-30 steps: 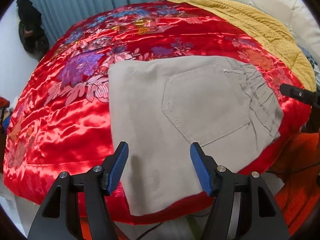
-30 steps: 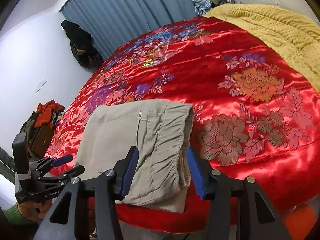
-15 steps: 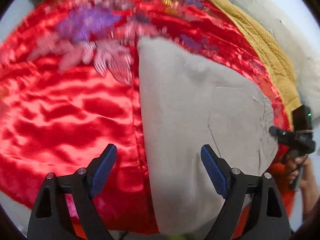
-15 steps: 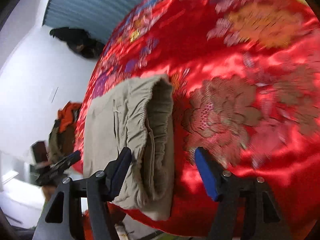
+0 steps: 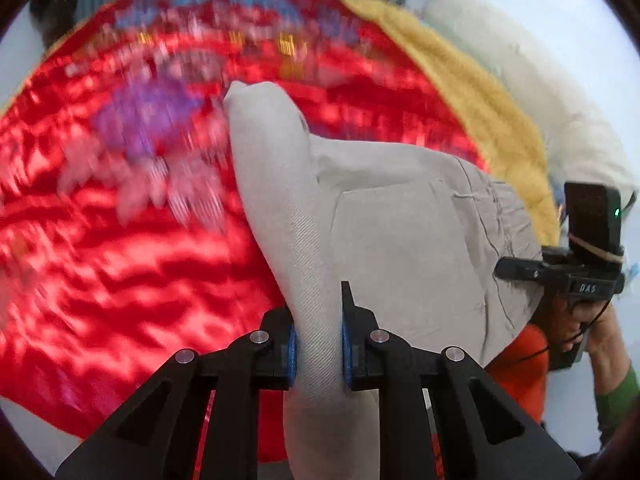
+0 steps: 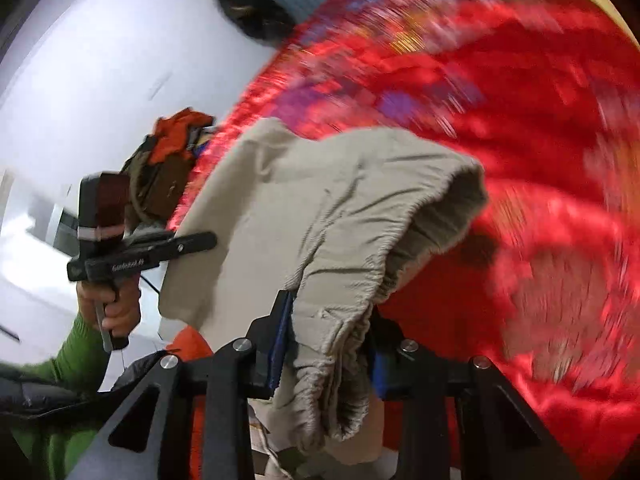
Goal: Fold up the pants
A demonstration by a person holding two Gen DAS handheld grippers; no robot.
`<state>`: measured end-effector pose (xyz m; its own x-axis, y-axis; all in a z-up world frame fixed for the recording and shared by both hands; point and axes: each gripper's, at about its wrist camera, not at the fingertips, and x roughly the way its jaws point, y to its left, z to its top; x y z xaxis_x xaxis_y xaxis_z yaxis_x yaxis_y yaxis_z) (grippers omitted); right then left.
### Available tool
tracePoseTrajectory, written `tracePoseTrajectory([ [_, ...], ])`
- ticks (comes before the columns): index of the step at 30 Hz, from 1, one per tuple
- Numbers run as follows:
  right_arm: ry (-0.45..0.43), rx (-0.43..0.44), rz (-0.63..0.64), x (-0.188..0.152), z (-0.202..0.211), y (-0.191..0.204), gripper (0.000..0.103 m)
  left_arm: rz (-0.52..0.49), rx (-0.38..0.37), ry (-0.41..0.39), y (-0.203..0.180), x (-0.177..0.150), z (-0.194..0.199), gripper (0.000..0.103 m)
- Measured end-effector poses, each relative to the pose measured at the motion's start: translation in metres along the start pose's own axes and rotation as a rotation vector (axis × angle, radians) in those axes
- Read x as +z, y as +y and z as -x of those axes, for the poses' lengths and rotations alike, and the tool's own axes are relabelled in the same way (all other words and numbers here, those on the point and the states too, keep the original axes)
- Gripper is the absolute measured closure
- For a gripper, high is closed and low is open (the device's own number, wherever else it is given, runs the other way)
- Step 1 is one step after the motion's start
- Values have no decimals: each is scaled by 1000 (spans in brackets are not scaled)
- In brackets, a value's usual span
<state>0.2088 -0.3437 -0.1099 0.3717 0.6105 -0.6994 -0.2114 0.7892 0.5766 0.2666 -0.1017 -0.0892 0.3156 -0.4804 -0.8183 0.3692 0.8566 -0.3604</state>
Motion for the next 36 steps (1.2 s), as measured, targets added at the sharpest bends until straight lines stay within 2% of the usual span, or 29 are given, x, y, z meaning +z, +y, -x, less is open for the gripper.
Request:
tracePoseTrajectory([
  [3, -80, 2, 66, 50, 17, 18, 70, 12, -6, -123, 17, 46, 33, 88],
  [5, -133, 0, 82, 84, 22, 20, 70, -3, 4, -194, 25, 75, 39, 85],
  [6, -155, -9, 90, 100, 22, 19, 69, -22, 33, -224, 27, 87, 36, 75],
  [7, -181, -35, 93, 117, 21, 15, 68, -26, 65, -248, 31, 95, 32, 58],
  [8, -189, -54, 83, 127, 19, 8, 66, -23, 131, -278, 34, 99, 28, 50],
  [9, -183, -103, 59, 135, 16, -3, 57, -18, 238, -313, 37, 100, 25, 39],
  [10, -181, -167, 42, 138, 14, -10, 38, -27, 354, -346, 39, 94, 23, 37],
  [11, -185, -302, 28, 136, 17, -19, 28, -47, 398, -356, 38, 89, 21, 35],
  [12, -189, -378, 34, 130, 21, -22, 20, -60, 409, -362, 37, 82, 21, 31],
  [13, -194, -444, 56, 117, 31, -24, 20, -80, 432, -383, 36, 65, 25, 23],
  [14, -194, -478, 66, 106, 37, -25, 19, -88, 459, -407, 34, 51, 28, 18],
  [16, -187, -571, 77, 77, 48, -20, 7, -96, 517, -469, 29, 20, 34, 5],
  [18, -192, -623, 90, 50, 55, -11, 6, -94, 539, -479, 25, -1, 39, 5],
  [19, -191, -650, 88, 34, 60, -4, 6, -86, 537, -456, 21, -16, 38, 5],
  [22, -203, -696, 69, -5, 63, 17, 4, -63, 538, -407, 10, -42, 34, 5],
  [25, -227, -734, 38, -28, 53, 38, 4, -71, 523, -344, -7, -61, 31, 5],
  [28, -257, -765, 5, -50, 41, 58, 4, -62, 519, -350, -21, -72, 36, 5],
  [32, -275, -768, -45, -64, 29, 77, 4, -71, 472, -329, -32, -66, 37, 5],
  [36, -281, -806, -6, -66, 26, 92, 4, -69, 457, -339, -37, -65, 36, 5],
])
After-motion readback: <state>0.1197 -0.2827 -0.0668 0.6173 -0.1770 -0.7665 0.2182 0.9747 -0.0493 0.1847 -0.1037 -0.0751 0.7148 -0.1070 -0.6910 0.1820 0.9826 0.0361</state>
